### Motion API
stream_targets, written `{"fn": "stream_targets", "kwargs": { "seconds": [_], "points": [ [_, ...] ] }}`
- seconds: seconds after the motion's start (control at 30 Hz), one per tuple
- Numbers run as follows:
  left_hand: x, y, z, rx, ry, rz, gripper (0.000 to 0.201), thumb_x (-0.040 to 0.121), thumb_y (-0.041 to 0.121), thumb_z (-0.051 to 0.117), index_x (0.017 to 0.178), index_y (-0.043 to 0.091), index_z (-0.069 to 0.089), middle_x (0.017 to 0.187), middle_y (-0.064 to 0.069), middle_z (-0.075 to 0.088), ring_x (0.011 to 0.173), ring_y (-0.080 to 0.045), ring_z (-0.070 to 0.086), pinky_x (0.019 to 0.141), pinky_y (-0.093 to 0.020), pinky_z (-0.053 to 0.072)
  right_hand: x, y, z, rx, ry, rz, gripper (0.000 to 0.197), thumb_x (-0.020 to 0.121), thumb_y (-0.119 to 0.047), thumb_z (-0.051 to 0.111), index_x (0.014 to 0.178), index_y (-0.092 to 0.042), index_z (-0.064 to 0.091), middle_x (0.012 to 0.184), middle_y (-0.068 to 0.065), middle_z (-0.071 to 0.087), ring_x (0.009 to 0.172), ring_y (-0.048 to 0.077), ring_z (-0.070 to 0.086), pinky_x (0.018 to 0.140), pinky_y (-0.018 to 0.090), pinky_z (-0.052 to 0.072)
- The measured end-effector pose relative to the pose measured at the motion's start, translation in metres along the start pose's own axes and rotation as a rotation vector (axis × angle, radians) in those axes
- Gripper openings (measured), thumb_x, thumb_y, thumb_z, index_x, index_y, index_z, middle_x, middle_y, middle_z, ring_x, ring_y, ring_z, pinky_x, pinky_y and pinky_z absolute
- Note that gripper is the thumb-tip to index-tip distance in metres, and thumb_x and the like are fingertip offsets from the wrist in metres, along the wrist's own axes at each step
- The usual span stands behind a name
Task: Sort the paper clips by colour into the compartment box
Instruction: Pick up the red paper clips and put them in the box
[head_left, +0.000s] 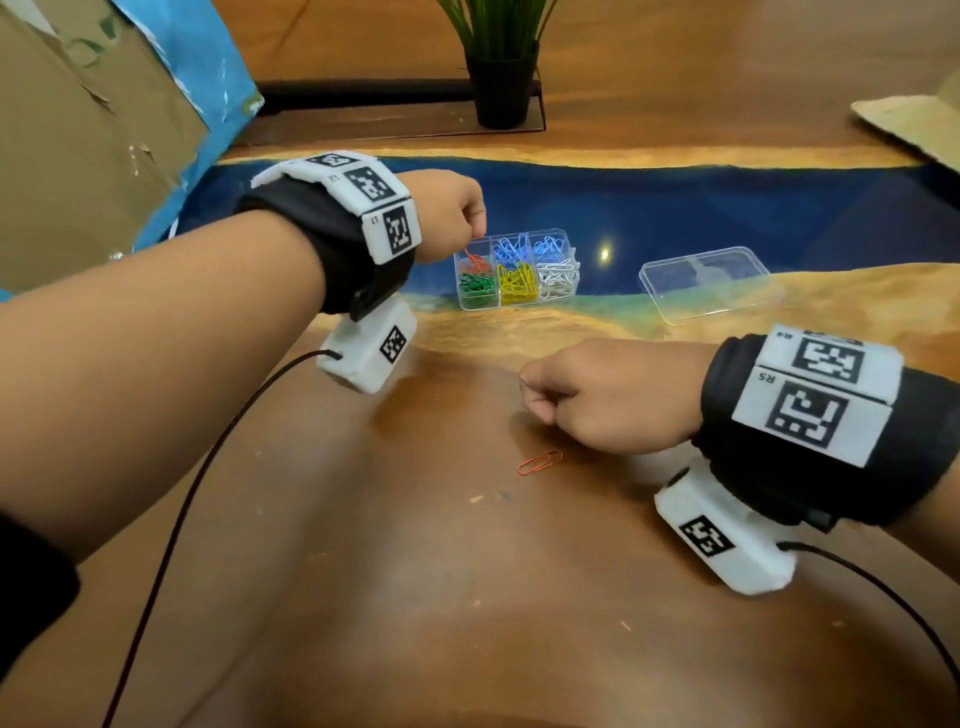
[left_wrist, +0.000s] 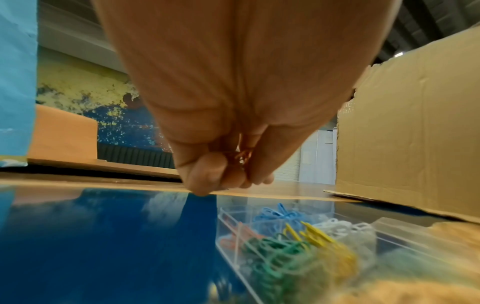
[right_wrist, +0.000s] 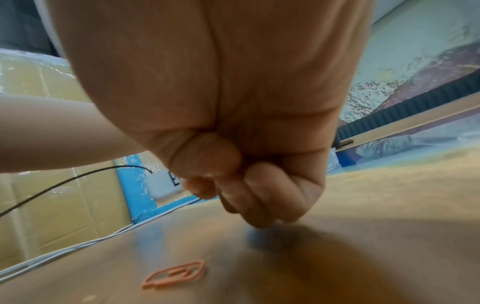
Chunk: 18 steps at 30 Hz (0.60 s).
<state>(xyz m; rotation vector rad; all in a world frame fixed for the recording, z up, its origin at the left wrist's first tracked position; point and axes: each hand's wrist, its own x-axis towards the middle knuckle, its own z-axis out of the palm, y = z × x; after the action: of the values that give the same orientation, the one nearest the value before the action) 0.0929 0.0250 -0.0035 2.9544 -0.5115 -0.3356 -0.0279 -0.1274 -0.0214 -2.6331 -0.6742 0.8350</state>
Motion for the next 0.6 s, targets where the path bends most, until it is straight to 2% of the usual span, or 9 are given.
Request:
{"fn": "stream_targets", "kwargs": {
  "seconds": [0.07,0.13,0.2,0.27,0.4,0.5,0.57,0.6],
  "points": [
    [0.007,0.001,0.000,0.029,0.032,0.018,0.027,0.090,0.004,0.045,0.110,0.016,0.059,0.095,0.002,0.051,0.092,-0.023,0.052,0.076,-0.027,0.036,-0.004,-0.003,0.002,0.008,0.008,-0.007,0.013,0.089,-0.017,0.046,0.077,-0.020,0.046,0.066,-0.007,0.048,0.066,0.015,0.043,0.058,0.025,0.034],
    [0.012,0.003,0.001,0.067,0.061,0.048,0.030,0.087,0.001,0.046,0.110,0.014,0.061,0.092,0.002,0.054,0.100,-0.026,0.057,0.079,-0.029,0.039,-0.007,-0.004,0.003,-0.009,0.018,-0.023,0.009,0.086,-0.026,0.057,0.081,-0.023,0.050,0.063,-0.009,0.049,0.062,0.008,0.044,0.057,0.025,0.036],
    [0.013,0.006,0.002,0.089,0.072,0.071,0.030,0.085,0.000,0.048,0.106,0.014,0.064,0.093,-0.002,0.062,0.102,-0.026,0.060,0.081,-0.032,0.044,-0.006,-0.004,0.006,-0.081,-0.006,-0.035,0.014,0.084,-0.033,0.064,0.088,-0.024,0.055,0.065,-0.011,0.049,0.066,0.008,0.047,0.060,0.025,0.039],
    [0.012,0.010,0.001,0.092,0.085,0.080,0.030,0.084,0.000,0.051,0.106,0.015,0.066,0.101,-0.005,0.070,0.102,-0.026,0.061,0.082,-0.033,0.047,-0.004,-0.004,0.009,-0.125,-0.029,-0.031,0.015,0.083,-0.034,0.066,0.092,-0.023,0.059,0.068,-0.012,0.049,0.073,0.012,0.050,0.064,0.025,0.041],
    [0.008,0.010,-0.003,0.073,0.154,0.078,0.029,0.085,0.005,0.052,0.105,0.019,0.068,0.103,-0.004,0.071,0.103,-0.024,0.060,0.081,-0.035,0.049,0.000,-0.004,0.010,-0.140,-0.038,-0.041,0.008,0.085,-0.028,0.064,0.081,-0.022,0.062,0.065,-0.011,0.051,0.064,0.007,0.048,0.054,0.019,0.037],
    [0.004,0.005,-0.002,0.038,0.162,0.077,0.029,0.086,0.007,0.050,0.105,0.021,0.068,0.104,-0.005,0.070,0.102,-0.026,0.060,0.084,-0.037,0.050,-0.001,-0.007,0.007,-0.190,-0.072,-0.032,0.020,0.086,-0.025,0.058,0.068,-0.023,0.051,0.072,-0.007,0.056,0.073,0.015,0.052,0.063,0.024,0.042],
    [0.003,-0.001,0.001,0.002,0.157,0.066,0.030,0.087,0.008,0.048,0.108,0.021,0.067,0.106,-0.005,0.070,0.102,-0.026,0.060,0.088,-0.037,0.050,-0.001,-0.010,0.004,-0.197,-0.070,-0.021,0.019,0.086,-0.028,0.054,0.068,-0.022,0.050,0.078,-0.001,0.060,0.077,0.019,0.053,0.068,0.028,0.044],
    [0.003,-0.004,0.002,-0.016,0.157,0.055,0.031,0.087,0.009,0.047,0.110,0.021,0.065,0.107,-0.004,0.069,0.102,-0.026,0.060,0.089,-0.038,0.050,-0.001,-0.010,0.001,-0.183,-0.058,-0.013,0.020,0.087,-0.029,0.052,0.070,-0.020,0.050,0.076,0.000,0.058,0.074,0.020,0.051,0.067,0.029,0.043]
  ]
}}
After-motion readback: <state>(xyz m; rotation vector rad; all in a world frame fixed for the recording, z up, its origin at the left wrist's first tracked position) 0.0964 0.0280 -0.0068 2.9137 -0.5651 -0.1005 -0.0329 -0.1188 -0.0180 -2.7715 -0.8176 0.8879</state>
